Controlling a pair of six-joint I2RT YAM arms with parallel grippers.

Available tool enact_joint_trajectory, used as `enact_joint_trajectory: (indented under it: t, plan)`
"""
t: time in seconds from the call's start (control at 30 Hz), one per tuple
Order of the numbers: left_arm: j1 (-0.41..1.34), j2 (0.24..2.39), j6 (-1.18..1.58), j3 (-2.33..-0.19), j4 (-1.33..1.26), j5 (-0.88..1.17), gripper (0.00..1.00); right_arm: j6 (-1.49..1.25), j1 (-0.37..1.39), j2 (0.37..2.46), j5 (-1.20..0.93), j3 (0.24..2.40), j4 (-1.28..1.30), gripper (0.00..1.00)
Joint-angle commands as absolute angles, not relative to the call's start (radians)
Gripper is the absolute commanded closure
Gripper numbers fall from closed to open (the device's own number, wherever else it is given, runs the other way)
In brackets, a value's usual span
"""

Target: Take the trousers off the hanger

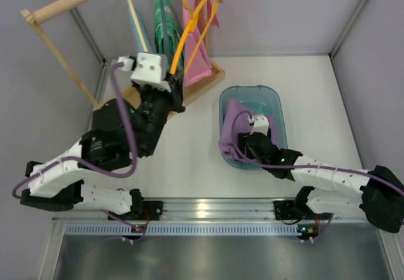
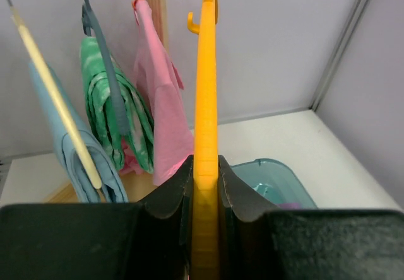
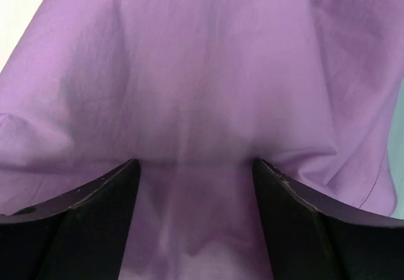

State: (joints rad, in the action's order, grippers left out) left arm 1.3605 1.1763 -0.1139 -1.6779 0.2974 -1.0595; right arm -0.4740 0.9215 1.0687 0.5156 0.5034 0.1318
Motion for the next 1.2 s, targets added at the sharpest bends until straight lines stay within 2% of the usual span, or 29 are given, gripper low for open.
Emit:
enact_joint_trajectory:
  t: [0.0,0.03,0.13,0.4,0.67,1.0,1.17]
  plan:
    - [1.439,1.135,-0.224,-1.755,0.256,-1.204,1.00,-0.526,0.923,1.088,0.532,0.482,0.009,0.25]
    - [1.475,1.140,-0.241,-1.762,0.256,-1.228,1.00,-0.526,0.922,1.086,0.538,0.476,-0.021,0.19]
    - [1.506,1.157,-0.304,-1.801,0.255,-1.292,1.00,-0.523,0.922,1.063,0.541,0.471,-0.018,0.12]
    - [1.506,1.203,-0.472,-2.011,0.250,-1.413,1.00,-0.517,0.920,0.976,0.561,0.431,-0.009,0.05]
    - [1.506,1.126,-0.547,-1.968,0.250,-1.575,1.00,-0.512,0.917,1.015,0.552,0.454,-0.026,0.03]
    - [1.506,1.117,-0.594,-2.023,0.250,-1.646,1.00,-0.514,0.914,1.124,0.528,0.477,-0.057,0.03]
    - [1.506,1.089,-0.635,-1.959,0.250,-1.721,1.00,-0.514,0.902,1.161,0.520,0.488,-0.067,0.02]
